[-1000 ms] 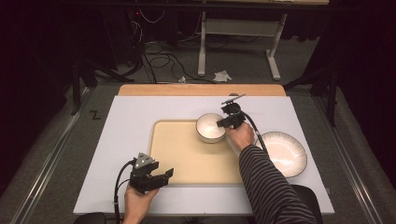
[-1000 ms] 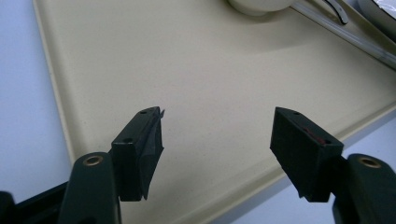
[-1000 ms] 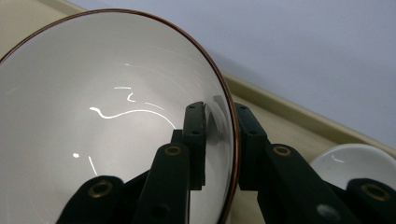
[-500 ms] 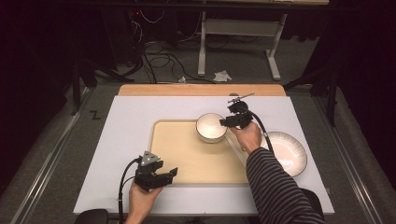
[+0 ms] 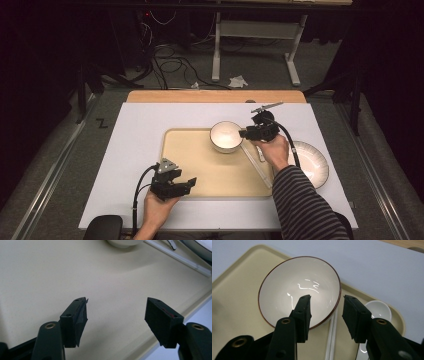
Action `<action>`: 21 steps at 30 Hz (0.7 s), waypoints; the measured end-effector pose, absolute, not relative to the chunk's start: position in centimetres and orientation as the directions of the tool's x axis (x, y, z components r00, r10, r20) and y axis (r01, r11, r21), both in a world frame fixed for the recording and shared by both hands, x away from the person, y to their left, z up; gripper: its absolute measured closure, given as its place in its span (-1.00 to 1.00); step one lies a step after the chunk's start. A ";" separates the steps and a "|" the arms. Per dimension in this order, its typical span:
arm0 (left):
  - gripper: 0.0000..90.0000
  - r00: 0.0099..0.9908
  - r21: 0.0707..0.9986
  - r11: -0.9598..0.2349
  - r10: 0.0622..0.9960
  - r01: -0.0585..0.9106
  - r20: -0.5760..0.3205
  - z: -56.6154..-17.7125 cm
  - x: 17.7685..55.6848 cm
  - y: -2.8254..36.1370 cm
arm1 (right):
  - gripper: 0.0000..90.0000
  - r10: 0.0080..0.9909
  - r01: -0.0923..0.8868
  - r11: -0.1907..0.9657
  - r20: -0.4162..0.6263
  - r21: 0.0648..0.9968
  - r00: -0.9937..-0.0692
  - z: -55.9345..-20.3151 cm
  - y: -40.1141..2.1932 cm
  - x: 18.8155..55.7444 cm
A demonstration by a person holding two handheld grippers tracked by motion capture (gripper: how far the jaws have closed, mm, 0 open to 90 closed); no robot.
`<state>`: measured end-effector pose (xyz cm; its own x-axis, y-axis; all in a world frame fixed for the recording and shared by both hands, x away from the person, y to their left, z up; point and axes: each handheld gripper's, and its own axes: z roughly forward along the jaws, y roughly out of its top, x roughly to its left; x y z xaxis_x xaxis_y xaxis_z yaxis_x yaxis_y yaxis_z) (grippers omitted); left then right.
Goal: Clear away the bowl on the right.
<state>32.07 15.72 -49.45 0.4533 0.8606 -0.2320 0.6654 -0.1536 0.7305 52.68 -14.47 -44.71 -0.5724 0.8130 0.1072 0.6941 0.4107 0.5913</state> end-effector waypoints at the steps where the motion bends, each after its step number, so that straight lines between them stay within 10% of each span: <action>1: -0.23 0.456 0.730 -0.157 0.859 0.666 -0.232 -49.5 32.1 15.6 | 0.32 0.813 0.692 0.409 0.108 0.595 -0.573 -44.5 -14.6 52.5; 21: -0.22 0.519 0.743 -0.191 0.821 0.642 -0.237 -49.3 33.8 14.3 | 0.29 0.780 0.644 0.405 0.122 0.649 -0.614 -42.0 -16.5 48.6</action>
<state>33.82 14.29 -49.26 0.5189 0.8215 -0.2366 0.6415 -0.1912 0.7429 48.58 -16.55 -41.96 -0.6138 0.7801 0.1215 0.6438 0.4054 0.6490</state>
